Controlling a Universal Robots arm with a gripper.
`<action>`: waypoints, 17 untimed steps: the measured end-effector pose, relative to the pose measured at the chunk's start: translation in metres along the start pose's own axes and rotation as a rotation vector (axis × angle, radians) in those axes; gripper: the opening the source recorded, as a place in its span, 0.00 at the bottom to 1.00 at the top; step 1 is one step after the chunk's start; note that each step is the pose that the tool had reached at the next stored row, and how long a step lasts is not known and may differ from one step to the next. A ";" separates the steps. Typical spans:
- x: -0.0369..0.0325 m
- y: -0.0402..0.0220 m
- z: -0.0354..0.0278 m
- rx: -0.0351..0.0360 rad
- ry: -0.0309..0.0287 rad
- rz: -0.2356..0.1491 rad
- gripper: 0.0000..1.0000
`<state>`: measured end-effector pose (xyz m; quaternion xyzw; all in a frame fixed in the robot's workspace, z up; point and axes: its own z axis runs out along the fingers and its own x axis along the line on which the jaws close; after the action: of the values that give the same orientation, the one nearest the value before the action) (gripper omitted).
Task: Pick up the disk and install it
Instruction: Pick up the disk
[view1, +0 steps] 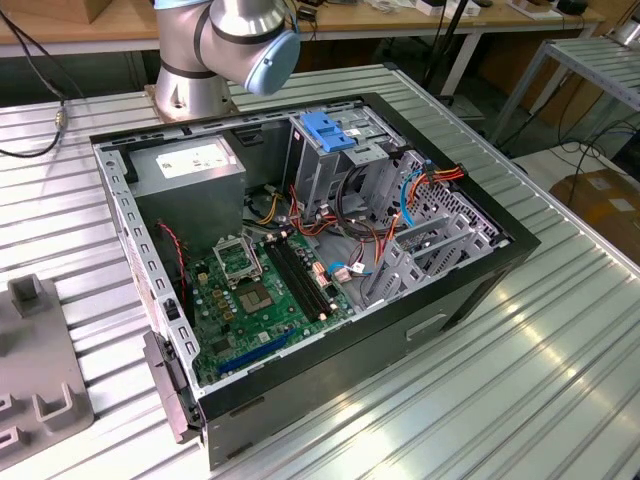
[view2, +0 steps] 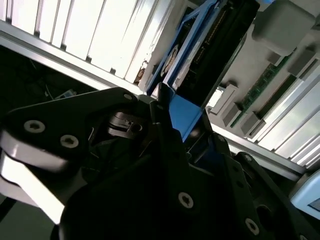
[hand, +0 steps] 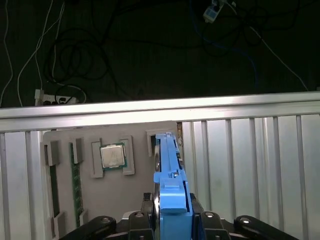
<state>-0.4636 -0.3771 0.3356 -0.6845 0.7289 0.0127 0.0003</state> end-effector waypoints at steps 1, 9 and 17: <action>0.0001 0.0000 0.0015 0.0000 0.0003 0.000 0.37; 0.0004 -0.0004 0.0211 0.0002 0.0041 0.000 0.37; 0.0005 -0.0005 0.0286 0.0004 0.0042 0.000 0.37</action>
<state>-0.4636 -0.3771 0.3070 -0.6845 0.7289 0.0111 -0.0011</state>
